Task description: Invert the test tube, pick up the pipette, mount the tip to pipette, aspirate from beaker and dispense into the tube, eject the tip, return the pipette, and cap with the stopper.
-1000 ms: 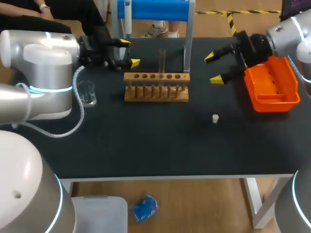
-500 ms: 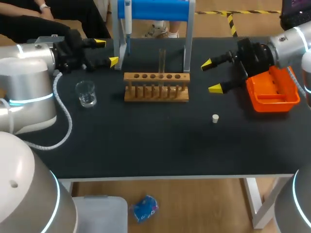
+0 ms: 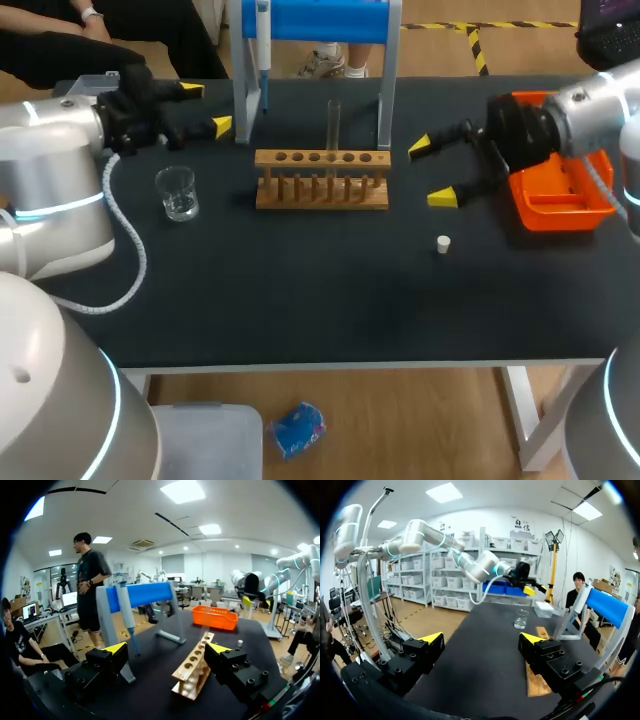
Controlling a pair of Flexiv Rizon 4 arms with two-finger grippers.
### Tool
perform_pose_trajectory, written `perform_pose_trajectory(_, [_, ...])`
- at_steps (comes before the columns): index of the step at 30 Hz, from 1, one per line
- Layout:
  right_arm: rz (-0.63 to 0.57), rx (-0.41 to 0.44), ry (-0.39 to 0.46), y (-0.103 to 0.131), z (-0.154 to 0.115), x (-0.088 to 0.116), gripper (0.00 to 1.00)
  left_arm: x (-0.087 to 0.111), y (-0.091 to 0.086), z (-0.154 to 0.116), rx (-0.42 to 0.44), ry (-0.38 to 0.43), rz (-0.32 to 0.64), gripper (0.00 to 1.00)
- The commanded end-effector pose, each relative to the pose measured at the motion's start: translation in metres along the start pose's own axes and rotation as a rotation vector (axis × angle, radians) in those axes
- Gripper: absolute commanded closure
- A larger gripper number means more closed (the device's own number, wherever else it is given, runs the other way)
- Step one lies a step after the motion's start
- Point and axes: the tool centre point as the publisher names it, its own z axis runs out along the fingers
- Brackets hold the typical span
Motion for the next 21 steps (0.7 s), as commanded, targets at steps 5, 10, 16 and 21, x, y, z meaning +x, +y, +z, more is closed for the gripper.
perform_pose_trajectory(5, [0.007,-0.113,-0.021,-0.008,0.013,0.043,0.00,-0.031,0.008,-0.035,0.067,-0.093,-0.001,0.00])
perform_pose_trajectory(10, [0.010,-0.157,-0.031,-0.018,0.022,0.059,0.00,-0.046,0.009,-0.045,0.083,-0.118,-0.011,0.00])
perform_pose_trajectory(16, [0.010,-0.174,-0.030,-0.019,0.022,0.060,0.00,-0.046,0.009,-0.045,0.083,-0.118,-0.011,0.00])
perform_pose_trajectory(21, [0.010,-0.174,-0.030,-0.019,0.022,0.060,0.00,-0.046,0.009,-0.045,0.083,-0.118,-0.011,0.00])
